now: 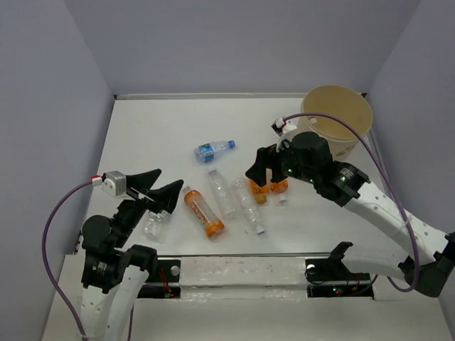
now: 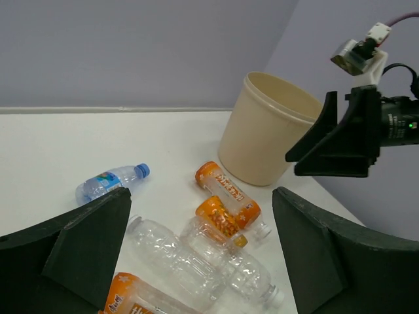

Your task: Put the plastic bottles in the bin

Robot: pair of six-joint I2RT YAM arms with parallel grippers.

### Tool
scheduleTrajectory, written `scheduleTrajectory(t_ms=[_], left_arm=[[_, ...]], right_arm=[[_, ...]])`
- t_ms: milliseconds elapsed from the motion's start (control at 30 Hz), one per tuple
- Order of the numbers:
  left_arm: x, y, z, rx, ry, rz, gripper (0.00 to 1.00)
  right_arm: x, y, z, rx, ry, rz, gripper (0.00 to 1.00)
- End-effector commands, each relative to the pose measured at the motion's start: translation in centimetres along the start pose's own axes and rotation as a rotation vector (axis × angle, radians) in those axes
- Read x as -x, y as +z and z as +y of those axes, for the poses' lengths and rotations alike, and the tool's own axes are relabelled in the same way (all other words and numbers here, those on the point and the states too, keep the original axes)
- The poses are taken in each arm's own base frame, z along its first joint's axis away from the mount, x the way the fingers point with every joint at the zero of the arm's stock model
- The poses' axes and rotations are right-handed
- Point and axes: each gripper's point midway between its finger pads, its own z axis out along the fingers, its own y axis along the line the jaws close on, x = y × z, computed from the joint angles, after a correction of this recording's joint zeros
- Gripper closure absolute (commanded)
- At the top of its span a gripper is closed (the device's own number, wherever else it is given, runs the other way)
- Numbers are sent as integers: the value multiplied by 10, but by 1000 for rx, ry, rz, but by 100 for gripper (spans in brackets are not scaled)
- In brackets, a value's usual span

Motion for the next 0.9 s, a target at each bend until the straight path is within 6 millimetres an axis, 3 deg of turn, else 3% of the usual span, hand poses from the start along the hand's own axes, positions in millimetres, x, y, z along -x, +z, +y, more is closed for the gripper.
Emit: scheduleTrajectory(t_ms=[0,133,633,767,867], left_arm=[[13,2,-9,-36,30,-22,1],[8,5,-9,-44,19,-2,1],[6,7,1,9,-12,-5,1],[7,6,2,14,-10,-9,1],[6,7,3,18,-13,-4,1]], right_arm=[[34,23,-42,-262,-54,-164,16],[13,40,-80,-450,-93,-92,15],[-42,91,-162,-713,-117,148,16],[-47,94,-194,-773,-97,180,18],[-47,100,-207,-779,-88,182,20]])
